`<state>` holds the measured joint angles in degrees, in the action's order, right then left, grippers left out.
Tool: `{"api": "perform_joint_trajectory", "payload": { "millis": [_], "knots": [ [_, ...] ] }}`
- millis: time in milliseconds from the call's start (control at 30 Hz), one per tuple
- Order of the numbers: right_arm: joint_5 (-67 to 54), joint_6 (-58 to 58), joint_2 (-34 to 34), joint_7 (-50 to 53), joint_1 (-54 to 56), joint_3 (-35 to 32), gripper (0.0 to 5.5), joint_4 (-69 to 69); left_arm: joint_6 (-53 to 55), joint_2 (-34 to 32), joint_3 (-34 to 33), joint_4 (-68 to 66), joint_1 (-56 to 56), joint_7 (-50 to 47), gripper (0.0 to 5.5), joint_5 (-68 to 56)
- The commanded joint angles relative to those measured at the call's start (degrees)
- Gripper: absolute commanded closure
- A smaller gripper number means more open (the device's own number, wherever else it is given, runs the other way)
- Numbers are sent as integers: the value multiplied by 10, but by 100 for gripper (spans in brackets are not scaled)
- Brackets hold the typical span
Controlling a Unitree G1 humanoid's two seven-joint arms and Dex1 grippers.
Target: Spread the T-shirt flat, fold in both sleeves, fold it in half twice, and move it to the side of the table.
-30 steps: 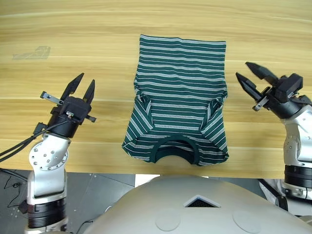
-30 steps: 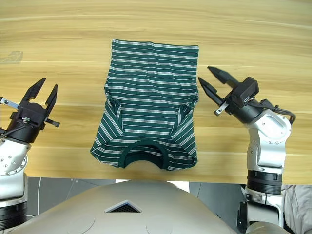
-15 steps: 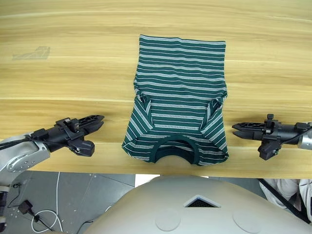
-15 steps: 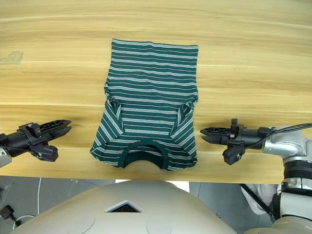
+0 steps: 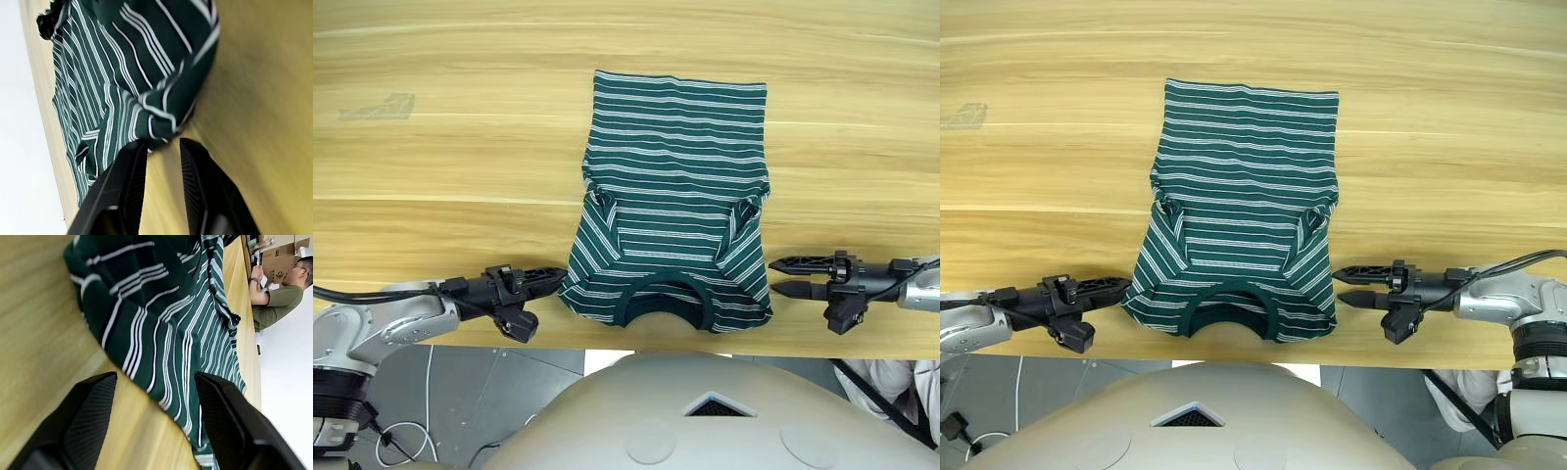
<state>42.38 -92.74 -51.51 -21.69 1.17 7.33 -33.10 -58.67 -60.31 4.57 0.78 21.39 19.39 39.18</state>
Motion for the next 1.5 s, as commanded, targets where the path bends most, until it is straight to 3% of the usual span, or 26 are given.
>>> {"api": "perform_joint_trajectory", "payload": {
  "millis": [33,433,800,1033,1200,1500],
  "knots": [
    [18,5,-4,3,-26,31,255,18,7,-1,19,-8,-18,16,427,-6],
    [17,35,0,27,-32,71,255,26,-12,-6,10,-49,-19,-37,427,13],
    [29,53,5,50,-31,77,247,26,-26,2,44,-70,-35,-64,263,70],
    [31,58,4,57,-27,85,247,26,-31,-2,76,-72,-33,-84,254,128],
    [26,65,4,57,-26,96,341,27,-28,-12,92,-66,-27,-96,249,157],
    [13,80,3,61,-20,117,515,33,-16,-19,105,-57,-33,-96,414,152]
  ]
}}
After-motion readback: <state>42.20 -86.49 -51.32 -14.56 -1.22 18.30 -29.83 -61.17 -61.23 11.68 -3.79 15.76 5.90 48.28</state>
